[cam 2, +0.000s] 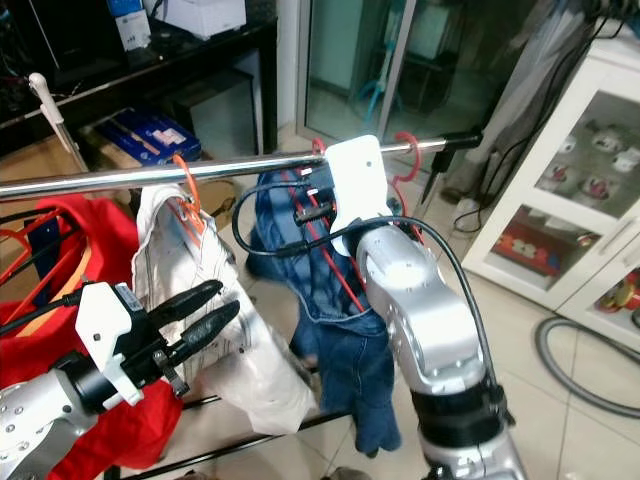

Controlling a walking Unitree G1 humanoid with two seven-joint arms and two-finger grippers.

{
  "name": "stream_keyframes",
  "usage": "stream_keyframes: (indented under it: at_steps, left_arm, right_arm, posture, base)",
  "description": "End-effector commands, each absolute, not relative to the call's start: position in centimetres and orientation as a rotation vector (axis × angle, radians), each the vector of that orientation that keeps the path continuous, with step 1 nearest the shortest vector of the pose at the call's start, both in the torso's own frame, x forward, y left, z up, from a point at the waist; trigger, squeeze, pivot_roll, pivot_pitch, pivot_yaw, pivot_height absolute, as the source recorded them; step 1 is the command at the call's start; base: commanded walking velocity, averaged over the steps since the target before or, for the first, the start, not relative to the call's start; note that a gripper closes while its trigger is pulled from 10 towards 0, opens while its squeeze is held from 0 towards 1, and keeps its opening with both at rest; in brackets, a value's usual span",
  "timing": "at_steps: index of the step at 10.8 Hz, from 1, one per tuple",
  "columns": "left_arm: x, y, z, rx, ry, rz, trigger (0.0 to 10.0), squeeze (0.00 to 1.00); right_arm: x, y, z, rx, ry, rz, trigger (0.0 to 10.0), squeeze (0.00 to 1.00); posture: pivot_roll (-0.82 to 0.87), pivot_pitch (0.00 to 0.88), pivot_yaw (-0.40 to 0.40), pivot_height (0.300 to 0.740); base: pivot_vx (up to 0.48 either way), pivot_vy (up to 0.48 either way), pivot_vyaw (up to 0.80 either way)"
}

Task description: Hang hanger

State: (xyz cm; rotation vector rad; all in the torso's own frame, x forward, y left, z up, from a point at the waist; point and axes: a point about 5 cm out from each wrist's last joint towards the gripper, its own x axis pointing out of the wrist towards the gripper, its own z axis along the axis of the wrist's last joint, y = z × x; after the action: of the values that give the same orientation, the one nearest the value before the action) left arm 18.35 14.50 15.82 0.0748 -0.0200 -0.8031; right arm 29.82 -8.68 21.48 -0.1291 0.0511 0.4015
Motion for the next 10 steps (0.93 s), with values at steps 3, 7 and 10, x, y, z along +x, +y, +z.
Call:
stream_keyframes:
  at_steps: [3, 7, 10]
  left_arm:
    - [18.1, 14.1, 16.0, 0.071, -0.022, -0.827, 10.0, 0.0]
    - [18.5, 14.2, 16.2, 0.079, -0.035, -0.804, 10.0, 0.0]
    - [18.7, 14.4, 16.3, 0.087, -0.044, -0.787, 10.0, 0.0]
  right_arm:
    - [30.4, -8.6, 19.8, -0.15, 0.183, 0.424, 10.0, 0.0]
    - [32.1, -8.8, 21.4, -0.019, 0.11, 0.408, 10.0, 0.0]
    - [32.8, -9.6, 22.9, 0.041, 0.022, 0.386, 10.0, 0.0]
  posture:
    - [-0.04, 0.005, -0.048, 0.74]
    - [-0.04, 0.007, -0.044, 0.74]
    - [-0.04, 0.01, -0.041, 0.74]
  base:
    - [0.0, 0.0, 0.0]
    - [0.0, 0.0, 0.0]
    - [0.0, 0.0, 0.0]
